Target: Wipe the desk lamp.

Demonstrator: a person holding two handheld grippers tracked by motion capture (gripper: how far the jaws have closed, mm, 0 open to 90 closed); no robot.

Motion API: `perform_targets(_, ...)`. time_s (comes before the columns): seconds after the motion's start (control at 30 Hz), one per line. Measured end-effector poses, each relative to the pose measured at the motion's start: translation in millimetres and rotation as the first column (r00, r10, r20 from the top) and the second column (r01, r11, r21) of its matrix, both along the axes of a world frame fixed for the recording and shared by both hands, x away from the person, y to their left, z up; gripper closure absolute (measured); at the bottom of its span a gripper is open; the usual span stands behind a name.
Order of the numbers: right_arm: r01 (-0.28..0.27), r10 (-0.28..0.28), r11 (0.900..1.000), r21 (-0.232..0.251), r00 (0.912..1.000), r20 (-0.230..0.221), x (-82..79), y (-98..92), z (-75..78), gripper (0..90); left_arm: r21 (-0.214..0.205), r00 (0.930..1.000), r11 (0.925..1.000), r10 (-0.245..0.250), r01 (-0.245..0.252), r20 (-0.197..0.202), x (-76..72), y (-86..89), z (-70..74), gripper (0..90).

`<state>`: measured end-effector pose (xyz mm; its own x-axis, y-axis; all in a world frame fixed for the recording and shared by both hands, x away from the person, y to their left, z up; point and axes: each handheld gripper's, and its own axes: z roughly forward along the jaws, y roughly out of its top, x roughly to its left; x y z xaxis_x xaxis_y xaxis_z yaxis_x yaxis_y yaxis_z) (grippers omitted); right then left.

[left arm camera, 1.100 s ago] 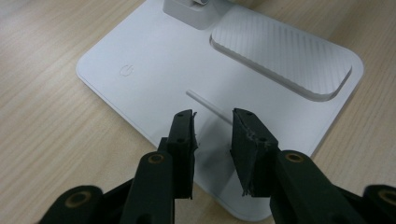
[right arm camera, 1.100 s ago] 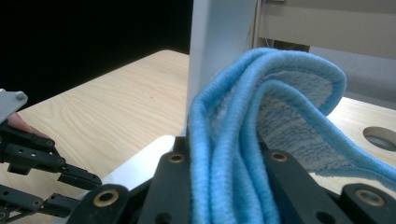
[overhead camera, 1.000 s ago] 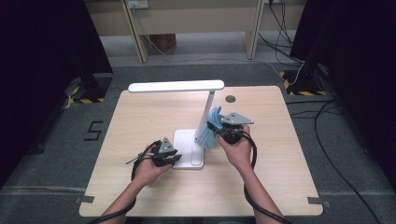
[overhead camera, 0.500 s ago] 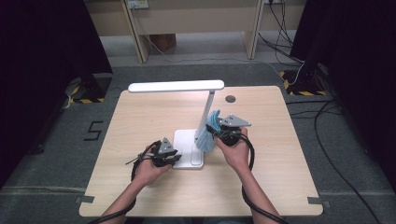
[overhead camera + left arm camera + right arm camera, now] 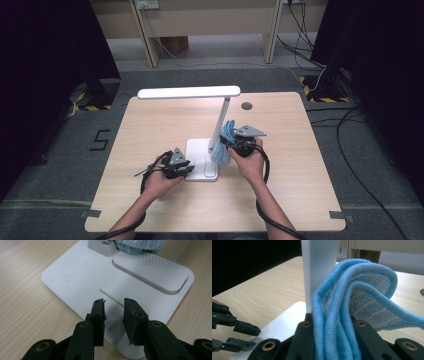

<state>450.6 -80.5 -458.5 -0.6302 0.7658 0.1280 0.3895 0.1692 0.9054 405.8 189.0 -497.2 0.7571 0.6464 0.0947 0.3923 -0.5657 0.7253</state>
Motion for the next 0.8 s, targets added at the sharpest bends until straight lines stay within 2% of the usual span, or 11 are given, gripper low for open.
perform_targets(0.3,0.021,-0.021,0.9998,0.006,0.9997,-0.010,7.2,0.4,0.9,80.1,0.003,1.0000,1.0000,-0.003,0.003,0.007,-0.5,-0.2,-0.2,69.2)
perform_targets(0.5,0.074,-0.075,0.9970,0.023,0.9964,0.039,13.1,-5.1,9.5,80.1,0.006,1.0000,1.0000,-0.004,0.004,0.006,-0.2,-0.4,0.1,69.3)
perform_targets(0.63,0.071,-0.071,0.9974,0.015,0.9972,0.021,15.2,-2.9,3.6,80.1,0.006,1.0000,1.0000,-0.002,0.002,0.008,-0.6,-0.7,0.0,69.3)
perform_targets(0.67,0.066,-0.066,0.9978,0.012,0.9978,0.005,15.1,-1.6,0.1,80.1,0.006,1.0000,1.0000,-0.002,0.002,0.008,-0.7,-0.7,-0.1,69.3)
perform_targets(0.8,0.064,-0.063,0.9974,0.033,0.9978,-0.021,13.6,-2.5,-3.1,80.2,0.007,1.0000,1.0000,-0.003,0.003,0.007,-0.4,-0.7,0.1,69.3)
